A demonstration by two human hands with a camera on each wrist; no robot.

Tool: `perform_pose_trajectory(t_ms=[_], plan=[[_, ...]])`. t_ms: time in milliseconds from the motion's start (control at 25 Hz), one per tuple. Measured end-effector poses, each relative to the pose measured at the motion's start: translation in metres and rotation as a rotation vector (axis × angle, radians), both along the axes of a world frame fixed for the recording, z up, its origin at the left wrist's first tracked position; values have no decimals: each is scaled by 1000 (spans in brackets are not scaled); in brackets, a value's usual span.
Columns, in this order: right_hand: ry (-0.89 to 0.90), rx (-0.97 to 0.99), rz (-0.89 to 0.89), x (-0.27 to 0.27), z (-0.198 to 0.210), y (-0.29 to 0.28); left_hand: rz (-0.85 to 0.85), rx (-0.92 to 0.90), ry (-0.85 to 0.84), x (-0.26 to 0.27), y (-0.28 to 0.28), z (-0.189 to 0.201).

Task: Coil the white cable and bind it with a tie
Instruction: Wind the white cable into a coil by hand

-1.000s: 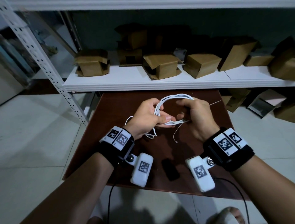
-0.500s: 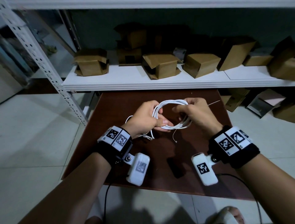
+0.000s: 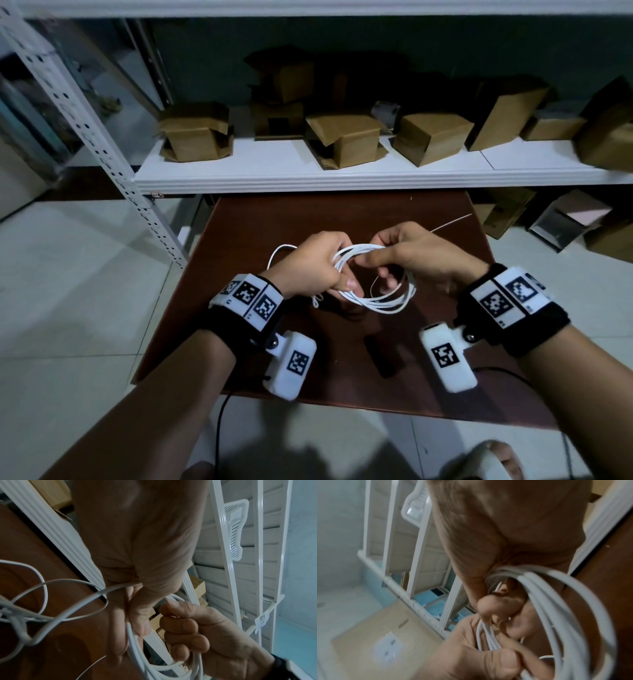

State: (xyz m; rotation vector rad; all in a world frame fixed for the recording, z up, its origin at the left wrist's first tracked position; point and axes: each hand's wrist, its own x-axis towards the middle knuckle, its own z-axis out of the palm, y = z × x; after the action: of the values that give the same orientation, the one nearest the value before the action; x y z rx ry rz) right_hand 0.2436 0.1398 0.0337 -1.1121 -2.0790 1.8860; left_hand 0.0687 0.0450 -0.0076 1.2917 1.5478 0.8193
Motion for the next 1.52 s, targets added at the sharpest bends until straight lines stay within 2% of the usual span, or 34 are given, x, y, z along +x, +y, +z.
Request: perform_pose_trajectory(t_ms=[280,440,680,960,1240,1440,1520], plan=[[70,-92,-272,-3,8,4,65,33,-271,-3,-2,21],[186,-209,-280,0,17,6,102,93,-415,-10,-6,31],[335,-470,-308,1,20,5,184,141,-489,-11,-8,37],[333,-368,-398,-5,13,1,250,97,-514,-10,-8,31],[398,-373,-467,-8,9,0,83,-22,-556,1,-6,13],[498,-403,-477,-9,4,-2,154,75,-720,6,-2,14],[554,-441,-495,-11,5,-3,204,96,-842,7,0,17]])
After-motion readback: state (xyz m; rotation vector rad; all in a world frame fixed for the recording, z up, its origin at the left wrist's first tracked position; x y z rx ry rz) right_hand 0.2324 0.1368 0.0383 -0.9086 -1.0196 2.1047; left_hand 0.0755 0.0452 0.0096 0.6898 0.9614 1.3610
